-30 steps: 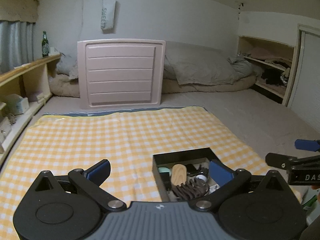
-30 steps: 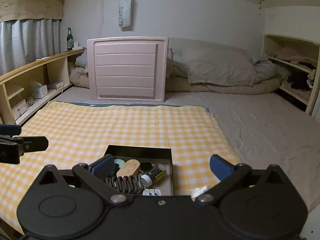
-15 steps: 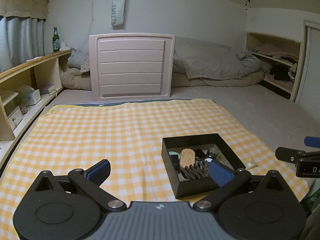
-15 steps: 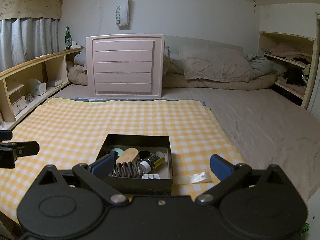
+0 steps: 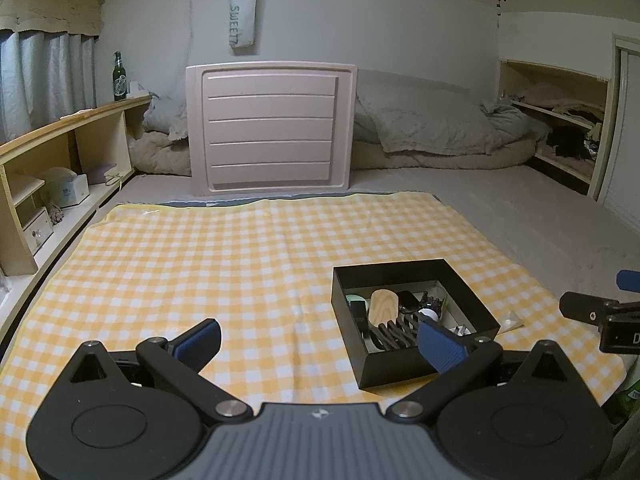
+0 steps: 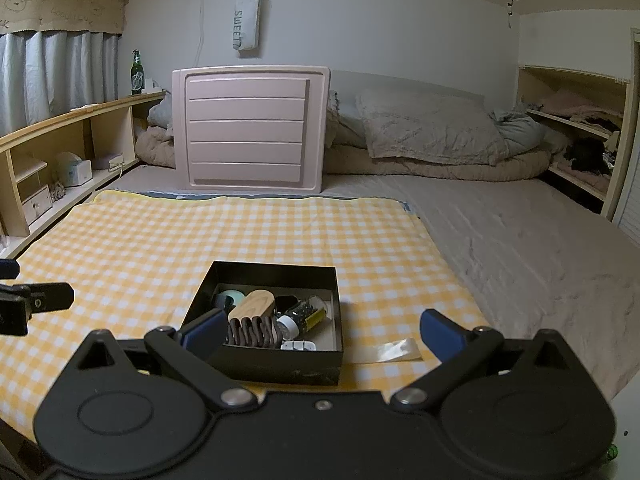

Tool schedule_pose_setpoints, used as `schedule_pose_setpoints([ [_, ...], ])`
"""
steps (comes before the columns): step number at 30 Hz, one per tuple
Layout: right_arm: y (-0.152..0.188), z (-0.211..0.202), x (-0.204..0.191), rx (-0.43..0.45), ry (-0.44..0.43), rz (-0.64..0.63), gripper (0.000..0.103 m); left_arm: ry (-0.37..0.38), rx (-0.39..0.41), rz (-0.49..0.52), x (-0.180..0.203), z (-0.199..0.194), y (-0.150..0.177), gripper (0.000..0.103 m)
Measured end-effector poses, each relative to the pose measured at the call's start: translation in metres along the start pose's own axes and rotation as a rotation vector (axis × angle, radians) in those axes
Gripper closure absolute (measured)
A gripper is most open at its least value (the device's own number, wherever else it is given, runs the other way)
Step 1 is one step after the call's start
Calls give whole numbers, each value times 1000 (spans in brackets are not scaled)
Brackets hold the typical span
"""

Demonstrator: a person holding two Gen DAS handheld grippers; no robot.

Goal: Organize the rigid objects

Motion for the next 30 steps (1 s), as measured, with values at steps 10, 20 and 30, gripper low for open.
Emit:
schedule_pose_setpoints([
  [10, 0, 1, -2, -2, -1, -12, 0, -2, 3, 1, 0, 0, -1, 0],
  [20, 1, 1, -3, -2, 0, -13, 0, 2, 6, 12, 2, -1, -2, 0],
  [30, 1, 1, -3, -2, 0, -13, 0, 2, 6, 13, 2, -1, -1, 0],
])
Point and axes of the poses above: each gripper's, at about its wrist camera, not at the fingertips, and z roughly the way its jaws point, x to its right, y to its underside, the point moved 5 cm from there along z, roughly the way its jaws point, and after that the axes turned 9 degrees about y, right-handed, at the moved point
